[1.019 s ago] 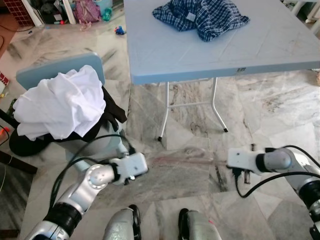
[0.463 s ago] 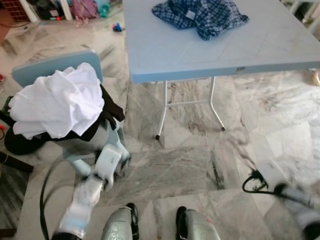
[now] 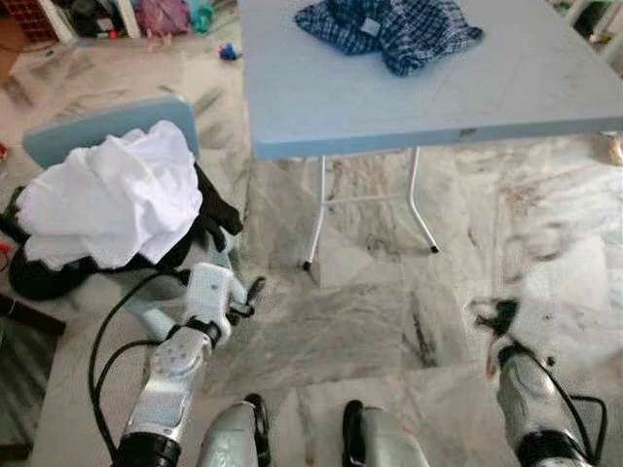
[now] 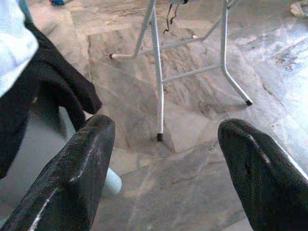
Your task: Hang hanger
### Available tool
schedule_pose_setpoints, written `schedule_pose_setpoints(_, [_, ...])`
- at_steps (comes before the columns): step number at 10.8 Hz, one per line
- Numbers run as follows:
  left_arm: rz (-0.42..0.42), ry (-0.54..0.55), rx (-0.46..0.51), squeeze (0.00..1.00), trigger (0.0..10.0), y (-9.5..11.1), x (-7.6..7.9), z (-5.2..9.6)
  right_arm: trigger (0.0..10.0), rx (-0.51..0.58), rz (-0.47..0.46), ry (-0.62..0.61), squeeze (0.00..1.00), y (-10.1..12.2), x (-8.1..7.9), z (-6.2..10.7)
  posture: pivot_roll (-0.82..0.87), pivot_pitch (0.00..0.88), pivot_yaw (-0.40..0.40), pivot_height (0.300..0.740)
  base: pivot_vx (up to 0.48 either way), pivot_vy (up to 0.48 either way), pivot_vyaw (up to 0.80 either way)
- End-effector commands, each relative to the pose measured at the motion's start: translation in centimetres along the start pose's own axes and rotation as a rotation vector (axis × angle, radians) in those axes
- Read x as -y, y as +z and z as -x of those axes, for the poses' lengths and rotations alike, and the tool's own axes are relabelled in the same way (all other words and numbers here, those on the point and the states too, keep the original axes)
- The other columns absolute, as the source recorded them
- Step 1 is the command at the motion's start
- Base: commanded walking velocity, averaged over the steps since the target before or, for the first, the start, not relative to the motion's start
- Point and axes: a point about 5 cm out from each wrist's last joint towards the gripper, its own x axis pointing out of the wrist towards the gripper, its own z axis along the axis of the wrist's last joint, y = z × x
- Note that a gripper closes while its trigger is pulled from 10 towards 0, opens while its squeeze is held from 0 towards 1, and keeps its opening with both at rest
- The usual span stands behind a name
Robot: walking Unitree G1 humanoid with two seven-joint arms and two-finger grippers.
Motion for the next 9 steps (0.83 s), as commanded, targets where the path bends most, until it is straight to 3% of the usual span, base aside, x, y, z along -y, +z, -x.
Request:
schedule_pose_setpoints(1, [0.019,-0.010,-0.001,0.00,10.0,0.0,0.4,0.1,10.0,0.007,-0.024,-0.027,0.00,0.0,0.0,0.2,-0.01,0.187,-0.018,0.740,0.000,0.000,-0.80])
schedule_pose_setpoints(2, [0.046,-0.057,-0.007,0.00,10.0,-0.1,0.9,0.1,10.0,0.024,-0.038,0.004,0.00,0.3,-1.1,0.4,-0.01,0.190,-0.018,0.740,0.000,0.000,-0.80])
schedule_pose_setpoints(4, [0.054,-0.089,-0.009,0.00,10.0,0.0,1.2,0.1,10.0,0.026,-0.036,-0.010,0.00,0.4,-1.3,0.5,-0.01,0.193,-0.020,0.740,0.000,0.000,-0.80])
schedule_pose_setpoints(9, [0.065,-0.179,-0.025,0.00,10.0,-0.2,2.1,0.5,10.0,0.023,-0.024,-0.038,0.00,0.5,-1.0,0.8,-0.02,0.196,-0.020,0.740,0.322,0.000,-0.80])
